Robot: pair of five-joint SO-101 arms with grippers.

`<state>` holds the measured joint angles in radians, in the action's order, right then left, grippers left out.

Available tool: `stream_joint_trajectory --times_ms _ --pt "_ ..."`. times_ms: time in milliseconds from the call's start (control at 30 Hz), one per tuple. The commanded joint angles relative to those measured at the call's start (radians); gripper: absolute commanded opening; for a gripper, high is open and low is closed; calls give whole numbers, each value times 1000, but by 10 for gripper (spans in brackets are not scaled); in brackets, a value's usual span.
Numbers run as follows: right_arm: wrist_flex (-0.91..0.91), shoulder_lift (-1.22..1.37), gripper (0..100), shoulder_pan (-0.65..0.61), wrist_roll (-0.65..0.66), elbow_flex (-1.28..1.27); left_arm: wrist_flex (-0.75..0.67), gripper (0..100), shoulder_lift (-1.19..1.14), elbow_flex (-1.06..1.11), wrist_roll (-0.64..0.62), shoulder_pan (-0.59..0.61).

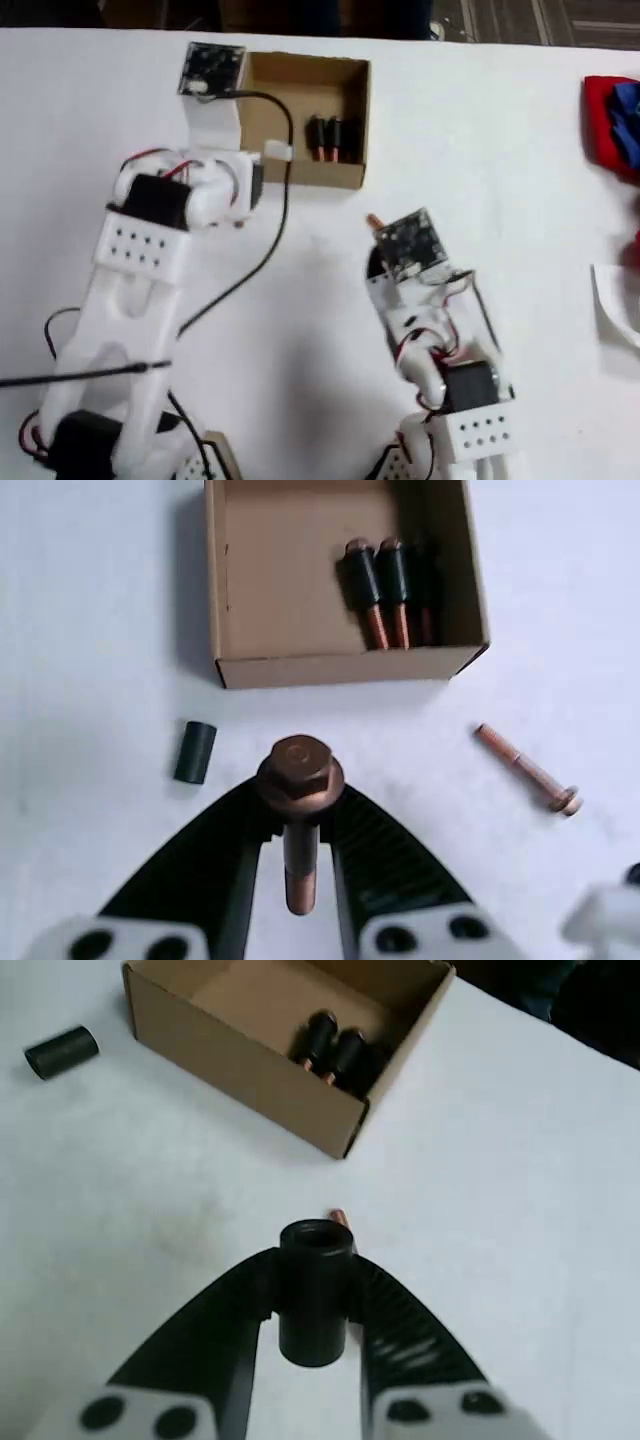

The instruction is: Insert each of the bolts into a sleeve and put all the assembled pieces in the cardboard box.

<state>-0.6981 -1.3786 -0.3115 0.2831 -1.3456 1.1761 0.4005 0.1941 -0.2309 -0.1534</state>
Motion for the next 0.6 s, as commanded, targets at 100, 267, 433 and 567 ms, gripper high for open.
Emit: stream_joint_trajectory --times_ms 100,267,433,567 --pt "371 104 23 -39 -164 -84 -44 28 60 -12 -20 -80" --pt "460 211 23 -41 -170 -84 18 50 60 -18 -26 -80" --pt "506 292 23 -41 -178 -84 -15 26 58 -10 -31 -81" --pt "510 303 23 -73 -178 -83 -161 26 66 47 -5 -84"
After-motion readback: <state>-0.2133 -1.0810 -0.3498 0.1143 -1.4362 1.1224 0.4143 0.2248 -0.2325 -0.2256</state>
